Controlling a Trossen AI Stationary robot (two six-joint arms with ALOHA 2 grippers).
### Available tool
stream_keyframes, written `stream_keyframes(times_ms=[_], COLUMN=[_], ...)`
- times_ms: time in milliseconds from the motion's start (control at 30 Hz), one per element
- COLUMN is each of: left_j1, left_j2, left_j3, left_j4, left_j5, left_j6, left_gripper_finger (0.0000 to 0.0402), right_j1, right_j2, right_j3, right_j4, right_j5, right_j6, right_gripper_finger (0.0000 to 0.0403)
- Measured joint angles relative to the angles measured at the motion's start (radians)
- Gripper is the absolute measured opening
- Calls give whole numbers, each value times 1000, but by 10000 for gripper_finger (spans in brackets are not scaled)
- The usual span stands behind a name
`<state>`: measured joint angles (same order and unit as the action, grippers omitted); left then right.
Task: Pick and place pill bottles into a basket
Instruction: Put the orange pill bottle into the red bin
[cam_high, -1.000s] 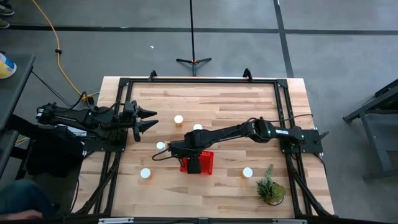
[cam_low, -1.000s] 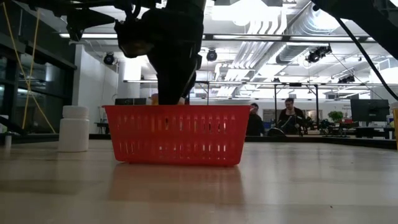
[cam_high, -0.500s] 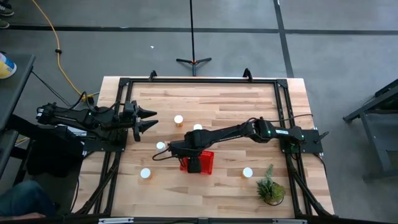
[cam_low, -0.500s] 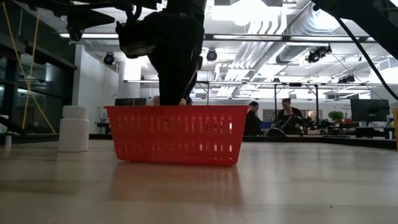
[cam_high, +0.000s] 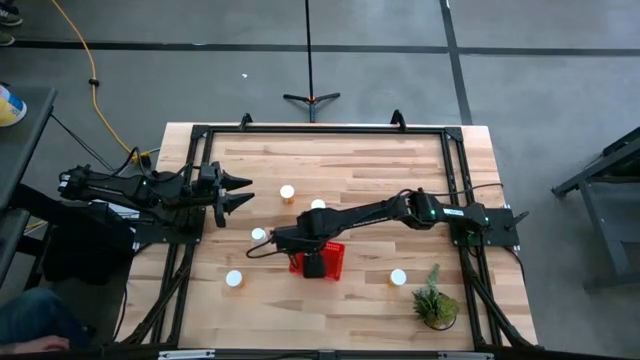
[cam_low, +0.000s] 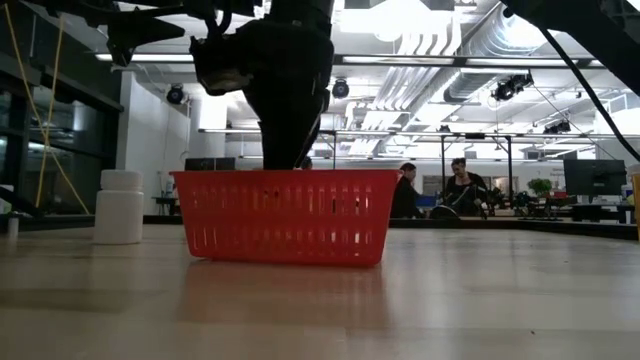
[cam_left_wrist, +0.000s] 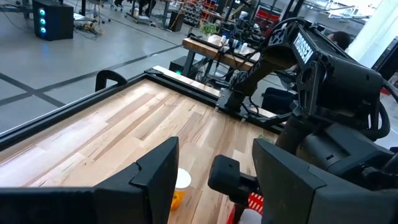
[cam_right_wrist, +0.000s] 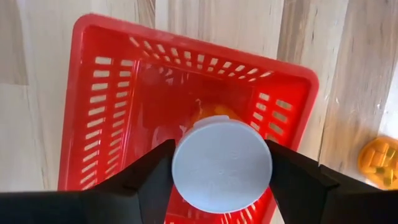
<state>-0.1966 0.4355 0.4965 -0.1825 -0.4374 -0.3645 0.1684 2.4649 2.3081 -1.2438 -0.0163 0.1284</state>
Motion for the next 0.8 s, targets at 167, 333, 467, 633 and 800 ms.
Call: stream_keyframes(times_ms=[167, 333, 467, 633, 800], left_j1=[0, 0, 0, 0, 0], left_j2=[0, 0, 0, 0, 0], left_j3=[0, 0, 0, 0, 0], left_j4=[0, 0, 0, 0, 0], left_j5=[0, 0, 0, 0, 0], left_j6=[0, 0, 0, 0, 0], left_gripper_finger=[239, 239, 239, 239, 239], right_j1=[0, 0, -2, -14, -27], right_j2=[0, 0, 0, -2, -2], right_j3=[0, 0, 0, 0, 0], right_j4=[-45, -51, -51, -91, -125], right_j5=[-20, -20, -17, -20, -37], right_j6=[-9, -6, -6, -6, 1], right_gripper_finger=[228, 228, 229, 238, 259])
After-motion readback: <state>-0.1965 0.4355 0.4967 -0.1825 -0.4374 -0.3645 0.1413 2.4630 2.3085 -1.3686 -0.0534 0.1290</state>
